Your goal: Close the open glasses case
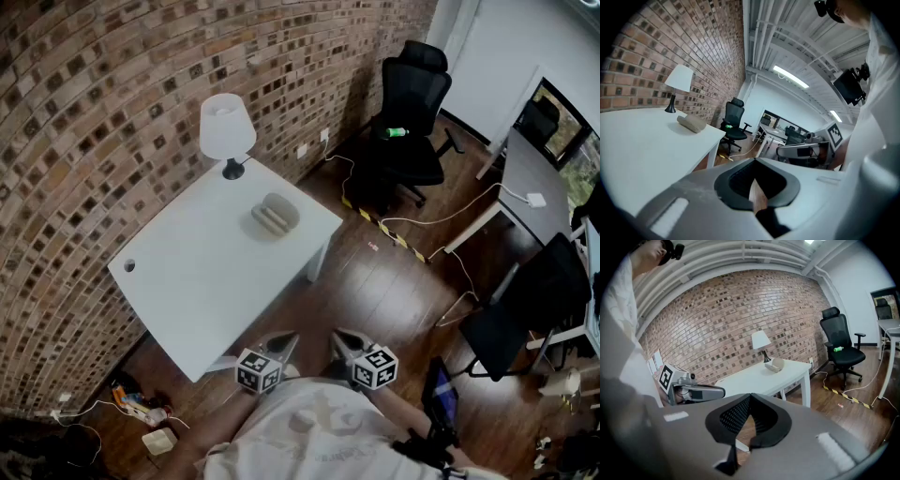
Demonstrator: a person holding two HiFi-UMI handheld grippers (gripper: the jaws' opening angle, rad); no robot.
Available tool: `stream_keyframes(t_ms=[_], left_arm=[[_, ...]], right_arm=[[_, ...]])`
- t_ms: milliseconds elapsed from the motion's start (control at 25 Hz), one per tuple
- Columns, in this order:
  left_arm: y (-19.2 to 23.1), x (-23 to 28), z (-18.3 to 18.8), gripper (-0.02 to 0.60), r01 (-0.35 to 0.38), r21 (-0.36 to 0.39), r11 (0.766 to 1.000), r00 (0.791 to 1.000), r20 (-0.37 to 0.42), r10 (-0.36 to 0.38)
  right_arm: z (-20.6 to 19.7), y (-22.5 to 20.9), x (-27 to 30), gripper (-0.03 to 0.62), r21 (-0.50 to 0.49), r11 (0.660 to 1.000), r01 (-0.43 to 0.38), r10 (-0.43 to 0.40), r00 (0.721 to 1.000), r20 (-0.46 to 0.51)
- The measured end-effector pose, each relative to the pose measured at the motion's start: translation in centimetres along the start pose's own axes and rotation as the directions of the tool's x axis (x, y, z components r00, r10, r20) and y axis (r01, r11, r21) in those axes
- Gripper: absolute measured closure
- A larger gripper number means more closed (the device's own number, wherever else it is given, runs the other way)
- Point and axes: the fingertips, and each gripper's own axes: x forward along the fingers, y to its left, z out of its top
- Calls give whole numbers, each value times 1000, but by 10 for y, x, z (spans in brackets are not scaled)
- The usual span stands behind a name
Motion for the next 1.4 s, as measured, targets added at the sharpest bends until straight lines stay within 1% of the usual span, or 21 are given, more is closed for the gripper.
stream_keyframes(t_ms=[120,240,320,440,560,800,920,1000,1160,1400], left_arm=[[-8,11,6,575,7,10,1000,1000,1,-7],[-5,25,12,575,7,26,1000,1000,-7,-7],[-3,32,18,575,4,31,1000,1000,-10,-4],[0,40,24,575,-4,31,1000,1000,-7,4],[6,51,33,575,-27,28,999,1000,-2,27],[17,82,64,575,-73,20,997,997,12,73],[25,97,83,575,-107,-6,994,994,37,107],[37,106,100,575,-138,-15,990,988,62,138],[58,126,138,575,-199,-16,980,971,130,199],[51,152,148,575,-246,-95,964,953,159,259]], right_arm=[[12,-23,-12,586,6,1000,28,-28,999,21],[27,-49,-15,586,19,998,58,-59,996,59],[35,-57,-12,586,43,997,58,-62,995,81],[37,-57,-3,586,56,998,27,-31,996,82],[39,-65,4,586,61,998,-4,-1,998,69],[67,-102,22,586,71,996,-62,58,997,56],[85,-122,32,586,94,990,-101,96,994,57],[97,-136,43,586,85,989,-123,119,992,45],[135,-153,69,586,19,980,-196,195,980,38],[152,-178,62,586,-5,969,-246,246,969,-5]])
